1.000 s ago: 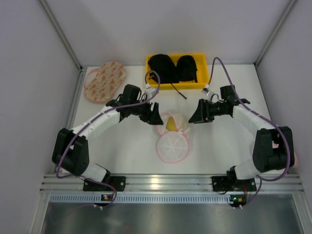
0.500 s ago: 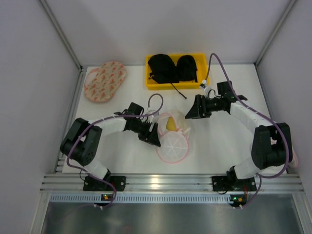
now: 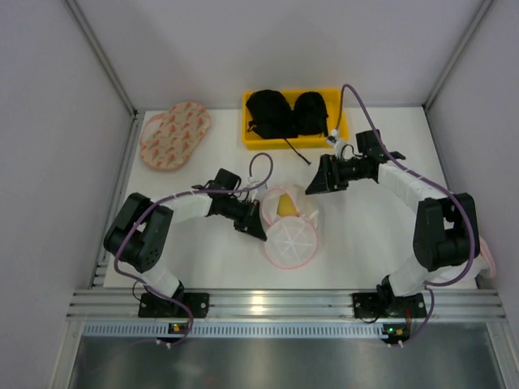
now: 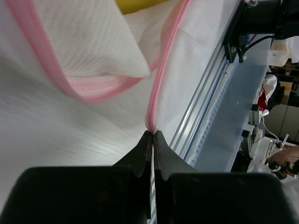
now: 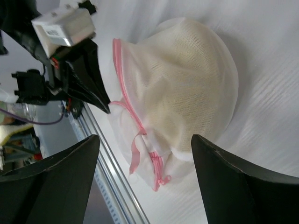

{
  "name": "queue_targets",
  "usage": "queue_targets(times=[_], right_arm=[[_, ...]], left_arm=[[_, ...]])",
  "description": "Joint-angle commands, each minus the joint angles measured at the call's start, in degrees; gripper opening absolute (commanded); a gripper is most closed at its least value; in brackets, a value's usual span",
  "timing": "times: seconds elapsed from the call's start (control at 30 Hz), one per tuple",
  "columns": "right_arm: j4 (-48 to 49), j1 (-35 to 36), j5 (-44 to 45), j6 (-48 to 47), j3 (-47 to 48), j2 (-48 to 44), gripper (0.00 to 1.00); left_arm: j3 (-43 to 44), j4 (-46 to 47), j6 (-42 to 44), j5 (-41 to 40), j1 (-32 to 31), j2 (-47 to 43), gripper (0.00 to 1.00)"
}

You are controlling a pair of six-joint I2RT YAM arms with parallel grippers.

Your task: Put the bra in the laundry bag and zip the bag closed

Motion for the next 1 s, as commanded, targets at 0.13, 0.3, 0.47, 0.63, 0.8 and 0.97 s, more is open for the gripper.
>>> queue_targets(times=[0.13, 0.3, 0.47, 0.63, 0.8, 0.97], right_arm=[[-8.66, 1.17, -1.63, -13.48, 7.71, 3.74, 0.82], [-12.72, 1.17, -6.89, -19.89, 10.26, 6.03, 0.87], [-15.09, 1.26, -11.82, -23.68, 13.69, 9.01, 0.86], [-16.32, 1.44, -11.74, -27.02, 19.66, 14.81, 0.85], [-23.07, 1.87, -12.53, -32.38, 27.56, 21.49, 0.86], [-25.2, 3.98, -12.0, -35.64, 28.81, 24.75, 0.83]], left_arm=[[15.16, -19.48, 14.15, 2.53, 0.04, -7.48, 0.0], [28.62, -36.18, 26.13, 3.59, 0.04, -2.31, 0.0], [41.46, -54.36, 40.97, 5.35, 0.3, 9.2, 0.0], [54.38, -67.74, 55.46, 4.73, 1.71, 20.17, 0.0], [63.0, -72.68, 57.35, 4.99, 5.4, 26.97, 0.0], [68.54, -72.68, 56.11, 4.64, 6.81, 31.28, 0.0]])
